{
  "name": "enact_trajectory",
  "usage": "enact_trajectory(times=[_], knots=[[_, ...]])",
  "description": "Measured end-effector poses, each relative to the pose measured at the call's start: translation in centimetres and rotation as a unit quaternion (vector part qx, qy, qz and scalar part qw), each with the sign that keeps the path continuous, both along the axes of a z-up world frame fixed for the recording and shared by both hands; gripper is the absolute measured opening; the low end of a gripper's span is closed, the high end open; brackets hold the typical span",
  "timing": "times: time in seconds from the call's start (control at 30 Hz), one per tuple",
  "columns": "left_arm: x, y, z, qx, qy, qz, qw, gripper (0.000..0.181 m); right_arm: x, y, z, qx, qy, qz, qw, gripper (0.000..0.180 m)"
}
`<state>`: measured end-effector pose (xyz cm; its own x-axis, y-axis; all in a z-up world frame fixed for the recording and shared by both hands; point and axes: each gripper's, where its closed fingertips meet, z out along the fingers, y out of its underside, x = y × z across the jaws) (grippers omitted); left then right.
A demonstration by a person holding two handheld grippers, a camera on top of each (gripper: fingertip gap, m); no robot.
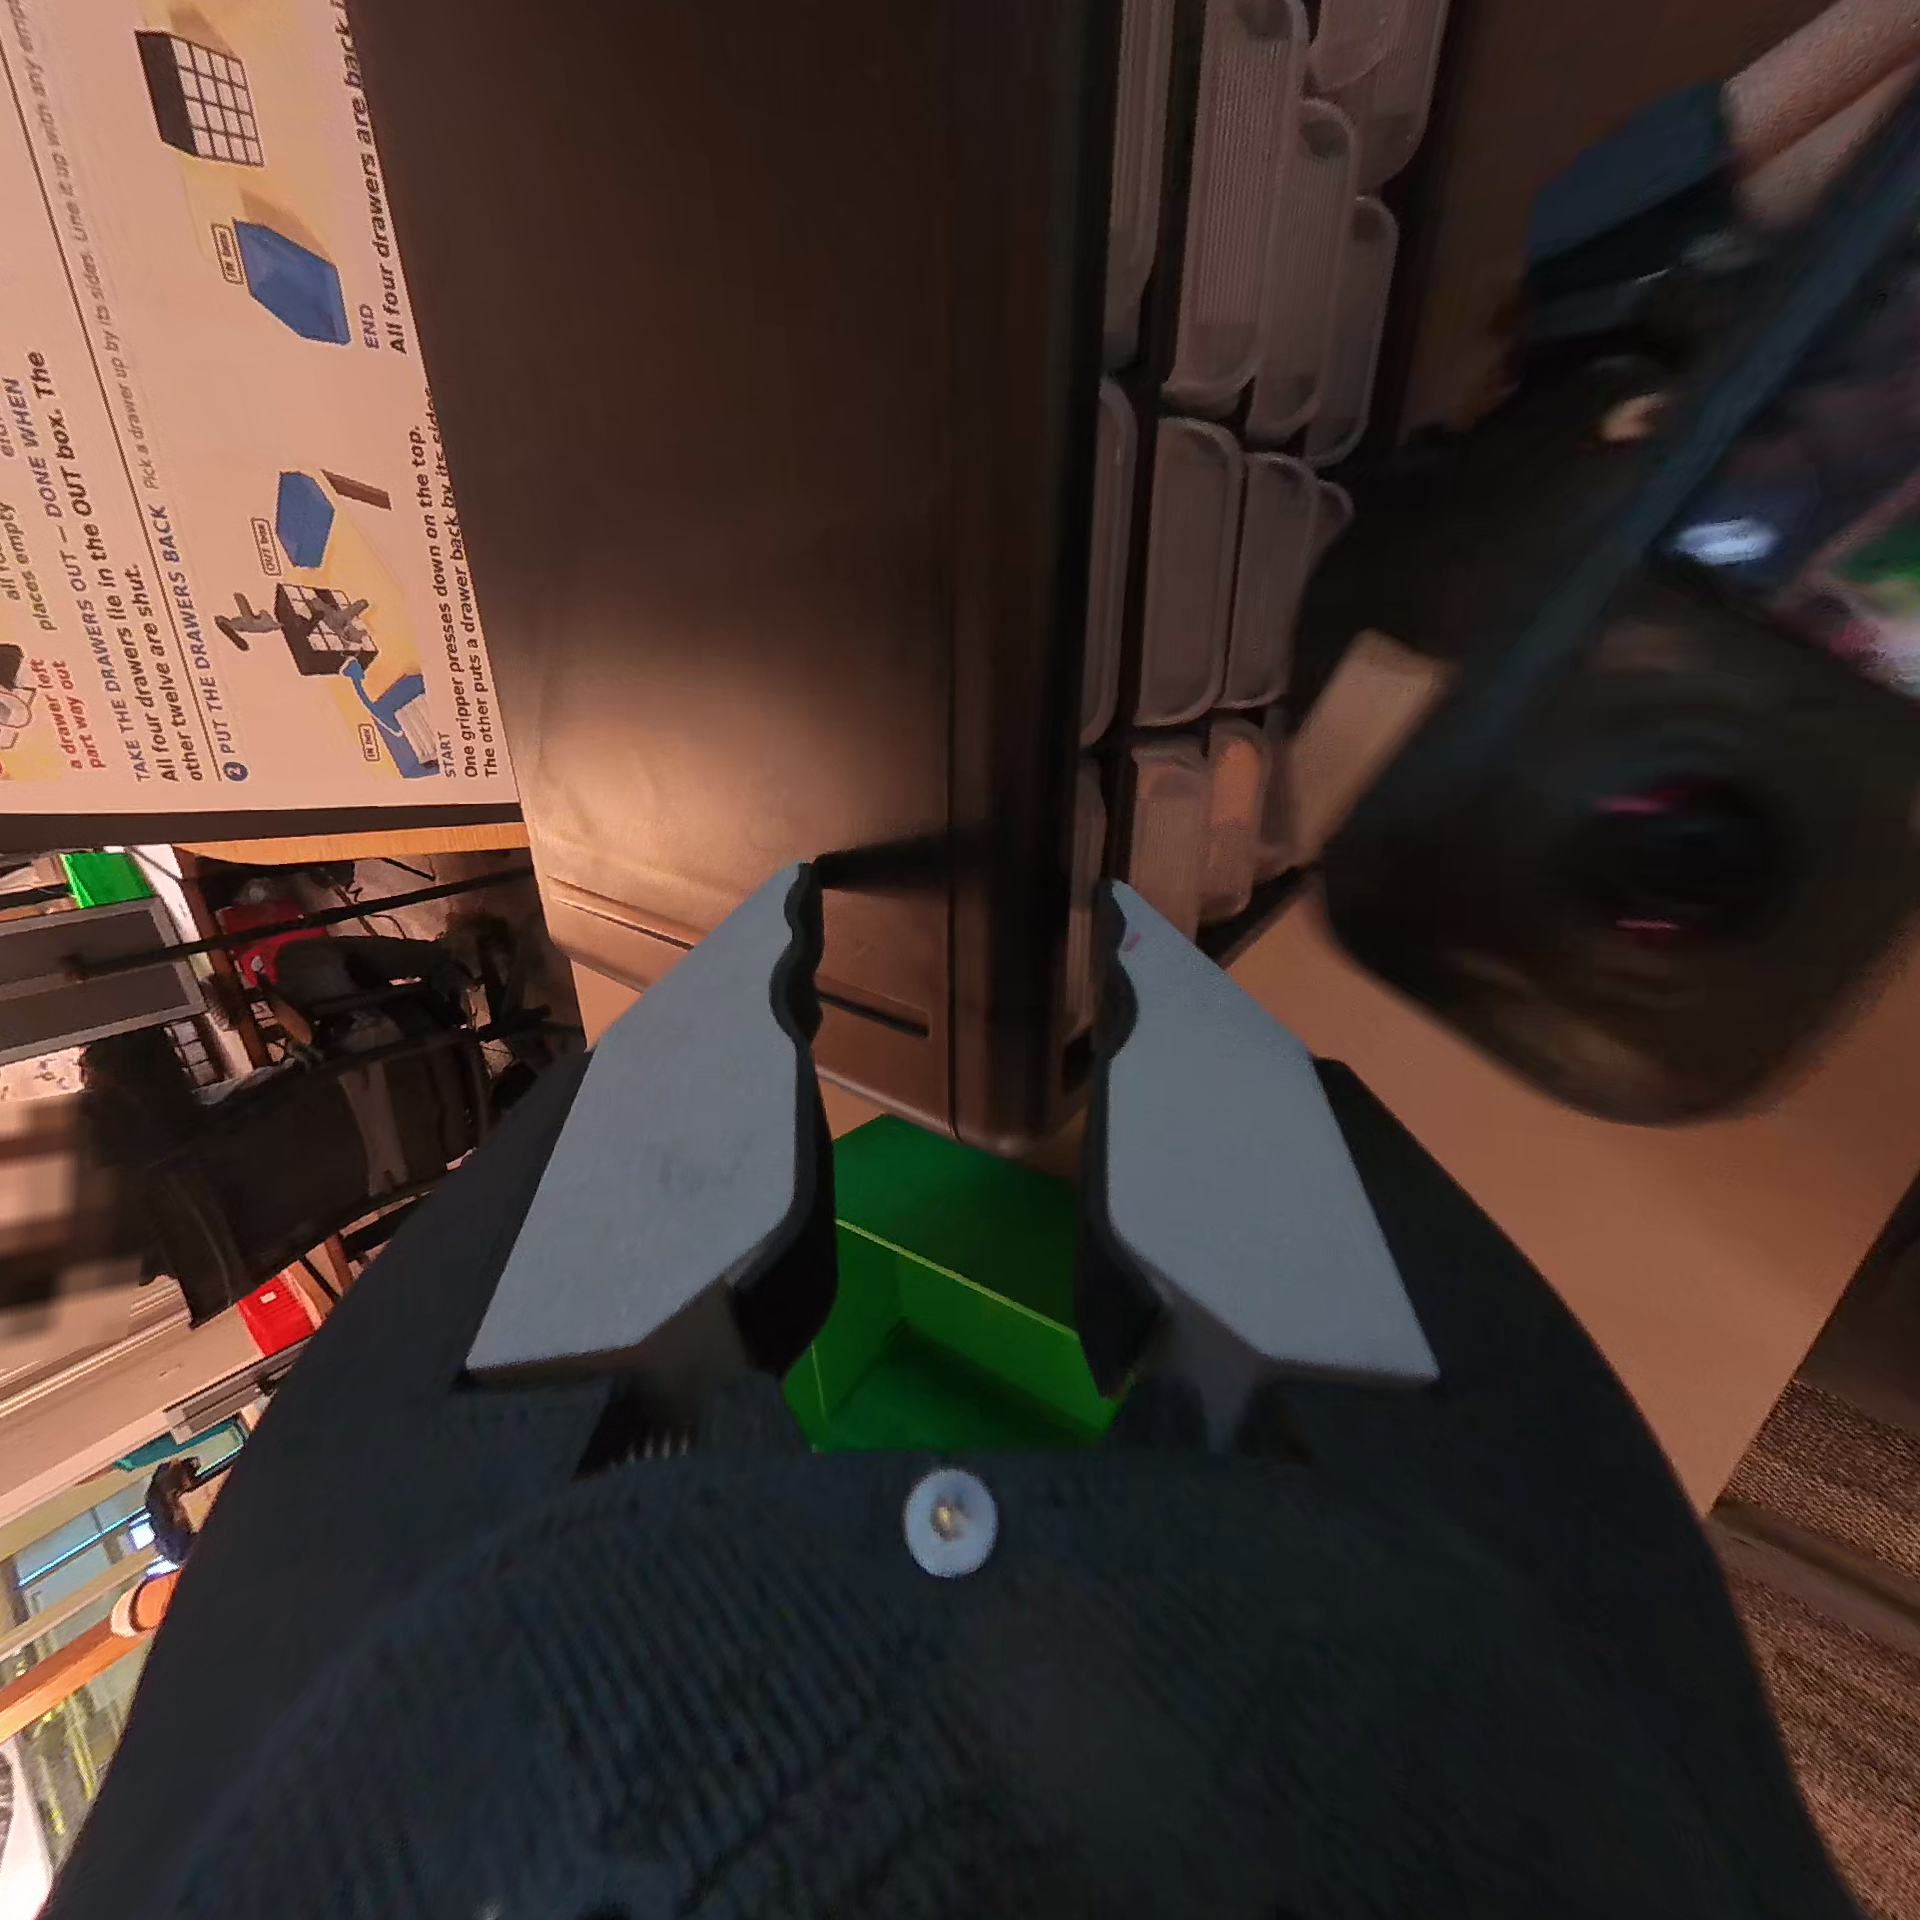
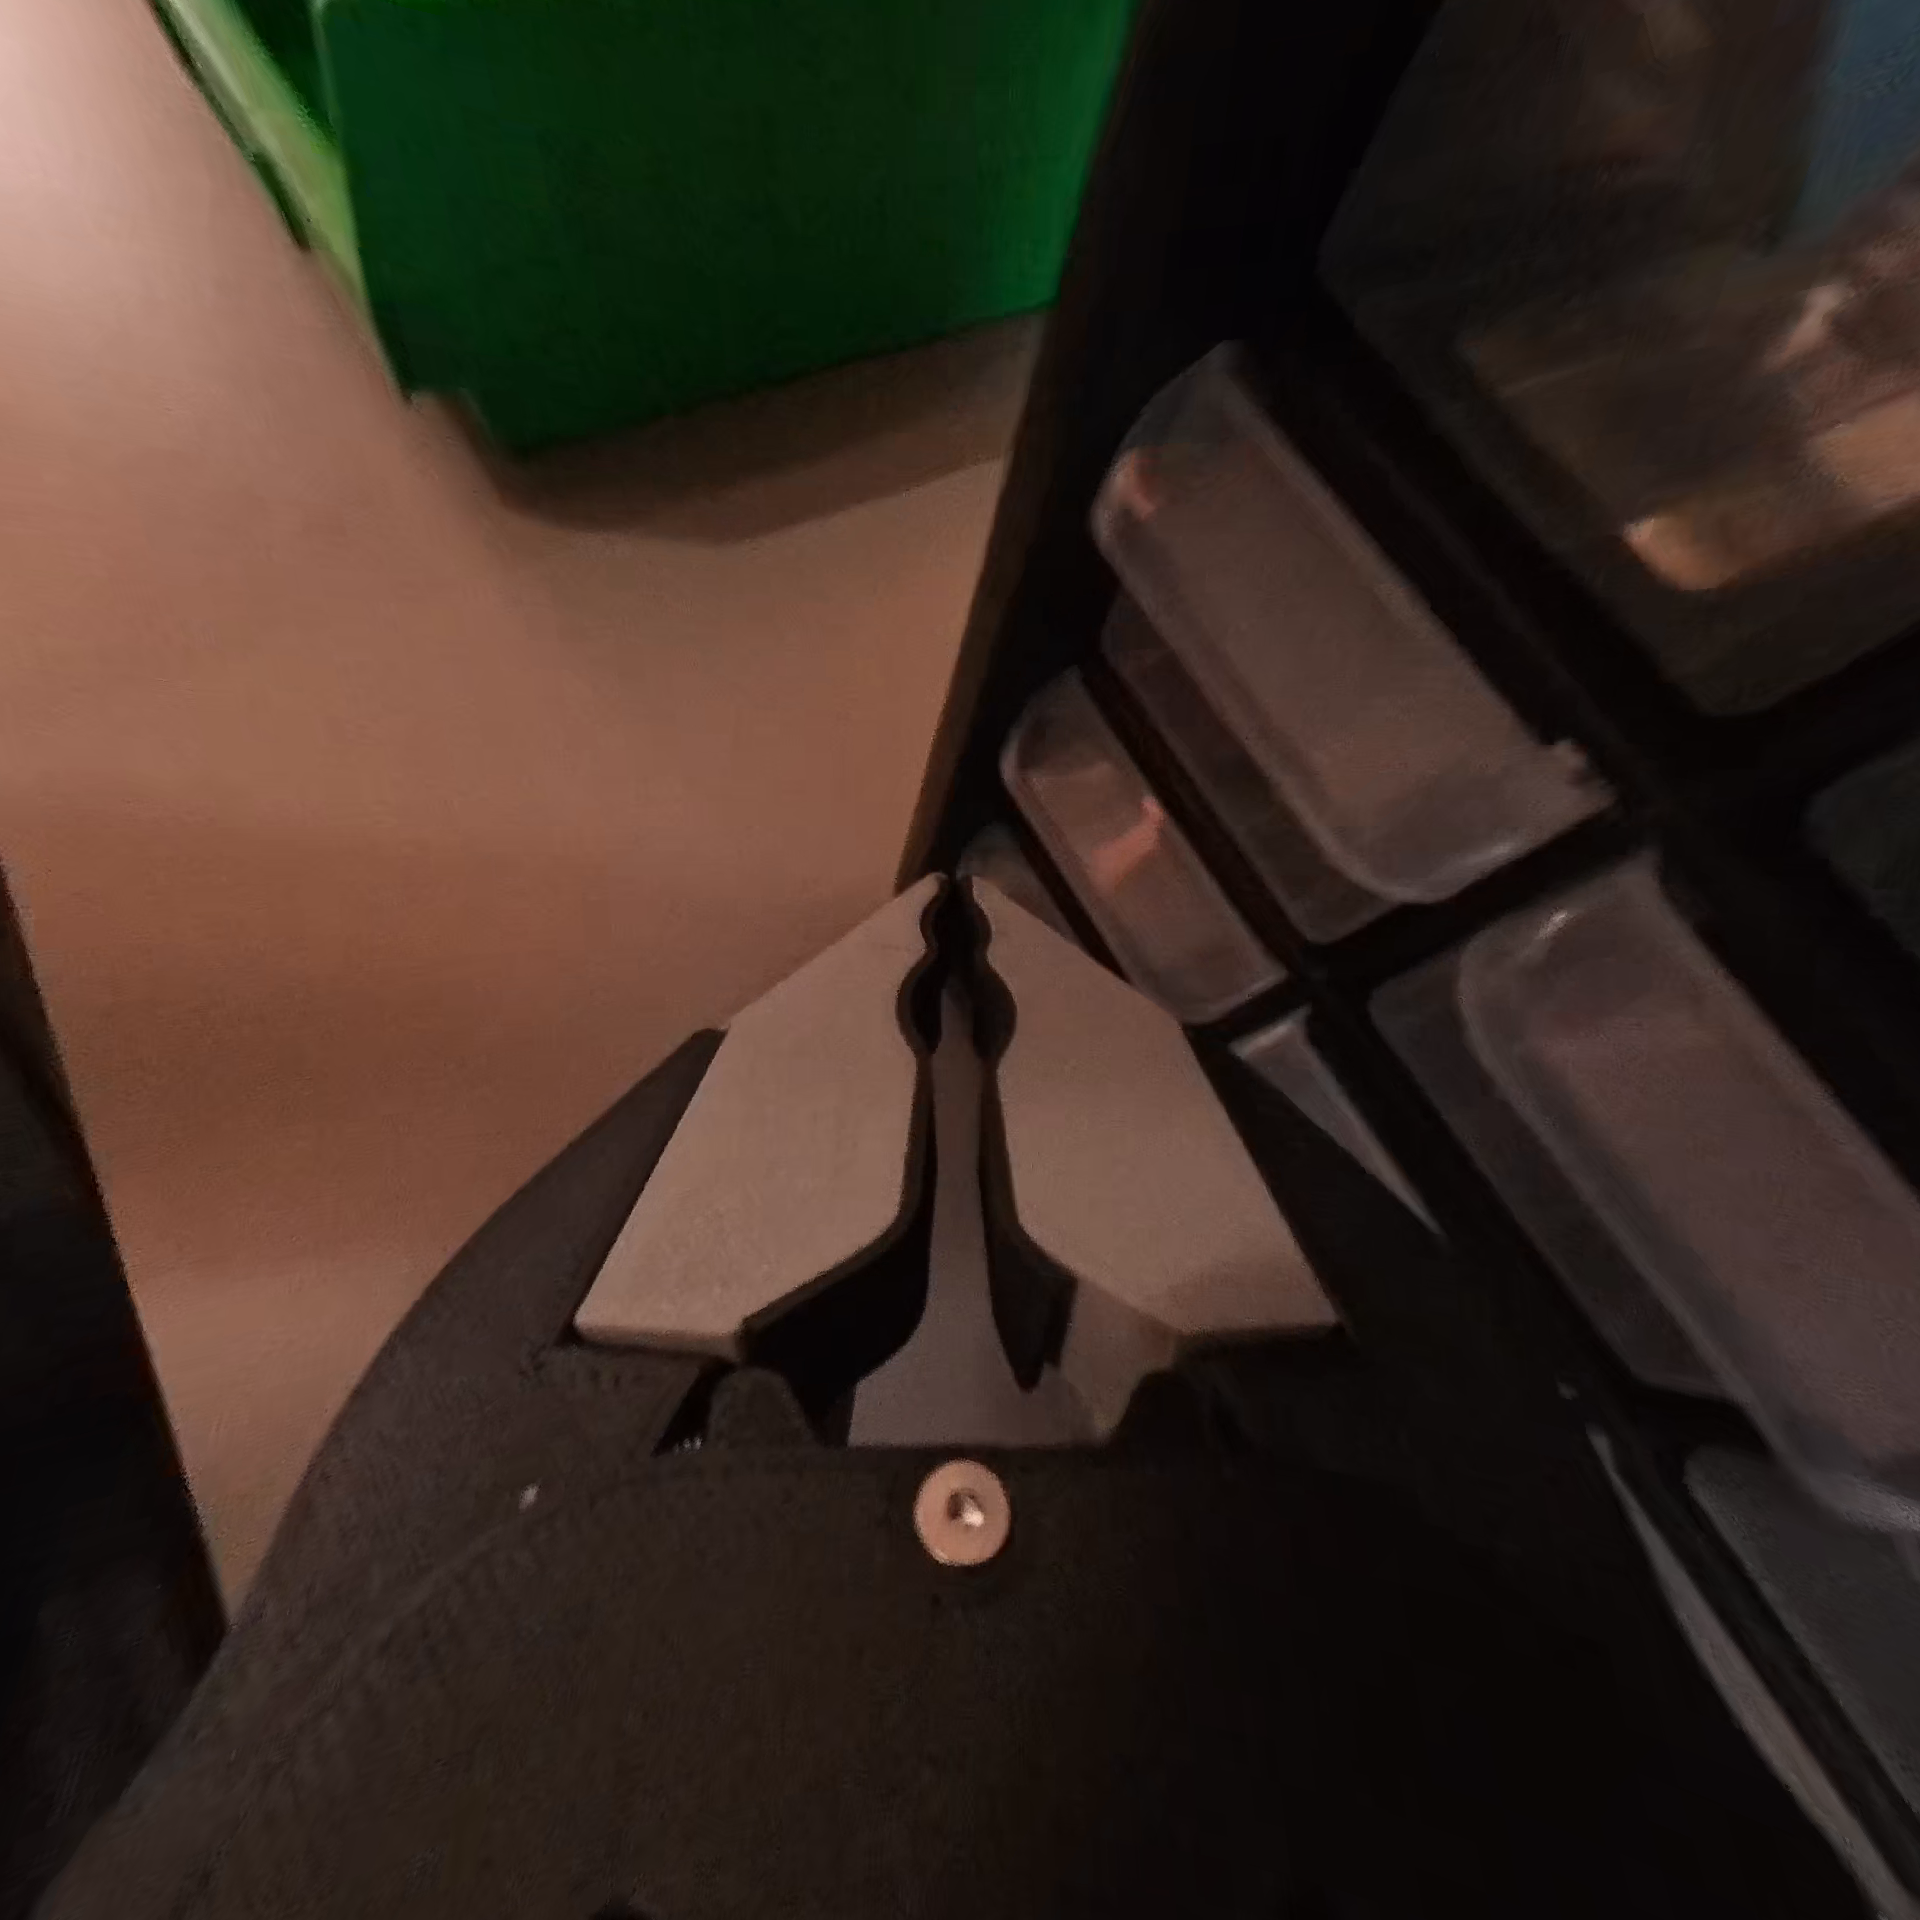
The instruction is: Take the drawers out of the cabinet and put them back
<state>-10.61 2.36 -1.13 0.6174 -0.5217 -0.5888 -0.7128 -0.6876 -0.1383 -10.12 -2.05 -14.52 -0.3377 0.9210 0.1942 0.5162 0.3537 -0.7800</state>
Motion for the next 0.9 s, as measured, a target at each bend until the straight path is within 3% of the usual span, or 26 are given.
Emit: enact_trajectory(times=[0.3,0.47,0.9], knots=[[0.0,0.0,0.0,0.011,-0.012,-0.003,1.0,0.051,6.4,-0.8,5.5,0.004,0.105,0.05,0.993,0.0],[0.0,0.0,0.0,0.006,-0.008,0.002,1.0,0.051,9.4,0.9,8.8,0.005,0.145,0.048,0.988,0.0],[-0.1,0.0,0.0,-0.029,0.026,0.028,0.999,0.051,17.5,8.1,11.7,0.056,0.142,-0.026,0.988,0.01]])
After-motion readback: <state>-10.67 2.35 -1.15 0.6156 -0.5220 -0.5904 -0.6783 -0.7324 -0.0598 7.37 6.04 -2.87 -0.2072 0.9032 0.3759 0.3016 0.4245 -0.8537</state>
